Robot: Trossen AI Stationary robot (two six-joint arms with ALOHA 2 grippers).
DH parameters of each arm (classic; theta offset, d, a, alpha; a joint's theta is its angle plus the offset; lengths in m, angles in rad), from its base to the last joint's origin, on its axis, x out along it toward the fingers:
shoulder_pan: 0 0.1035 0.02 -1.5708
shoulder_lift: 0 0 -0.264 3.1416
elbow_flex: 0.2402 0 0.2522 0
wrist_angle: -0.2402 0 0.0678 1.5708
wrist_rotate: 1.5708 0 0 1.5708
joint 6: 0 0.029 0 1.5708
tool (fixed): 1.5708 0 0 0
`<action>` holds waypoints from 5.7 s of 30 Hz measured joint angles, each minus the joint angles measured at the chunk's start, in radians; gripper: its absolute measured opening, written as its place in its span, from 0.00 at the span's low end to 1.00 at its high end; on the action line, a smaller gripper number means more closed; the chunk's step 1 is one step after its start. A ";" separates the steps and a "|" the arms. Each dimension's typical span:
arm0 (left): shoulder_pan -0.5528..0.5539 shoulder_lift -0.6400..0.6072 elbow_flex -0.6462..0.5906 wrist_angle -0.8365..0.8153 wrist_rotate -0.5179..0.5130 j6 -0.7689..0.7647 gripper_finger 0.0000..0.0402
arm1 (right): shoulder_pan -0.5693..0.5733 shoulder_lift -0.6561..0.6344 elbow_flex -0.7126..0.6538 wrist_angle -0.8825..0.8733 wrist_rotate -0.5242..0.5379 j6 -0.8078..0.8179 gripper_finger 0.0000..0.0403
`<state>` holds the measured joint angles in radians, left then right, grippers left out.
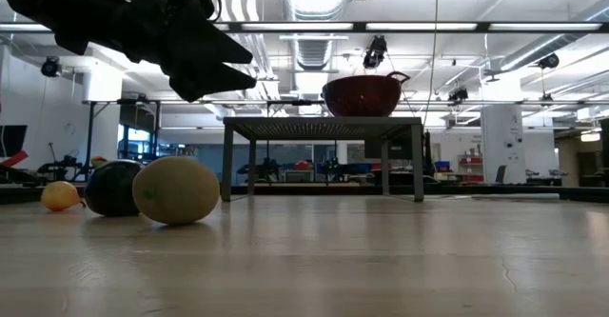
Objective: Pick & Place Fruit
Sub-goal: Put the pear into the purple strainer bowl on the shelf
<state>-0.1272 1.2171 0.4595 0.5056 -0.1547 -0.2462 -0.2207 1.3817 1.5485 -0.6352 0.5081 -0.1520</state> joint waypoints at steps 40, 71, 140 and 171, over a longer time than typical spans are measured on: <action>0.000 0.000 -0.002 -0.001 0.000 -0.003 0.70 | -0.176 0.198 -0.001 -0.310 -0.181 0.127 0.37; 0.000 0.000 -0.002 -0.001 0.000 -0.015 0.70 | -0.182 0.269 -0.016 -0.281 -0.195 0.126 0.41; -0.001 0.000 -0.002 -0.012 0.000 -0.015 0.70 | 0.416 -0.002 -0.040 -0.385 -0.197 0.339 0.20; -0.122 0.000 0.021 -0.249 -0.054 -0.098 0.70 | 0.687 0.028 -0.630 -0.077 0.256 0.783 0.30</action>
<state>-0.2490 1.2175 0.4802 0.2568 -0.2084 -0.3447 0.4667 1.4094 0.9185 -0.7124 0.7639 0.6306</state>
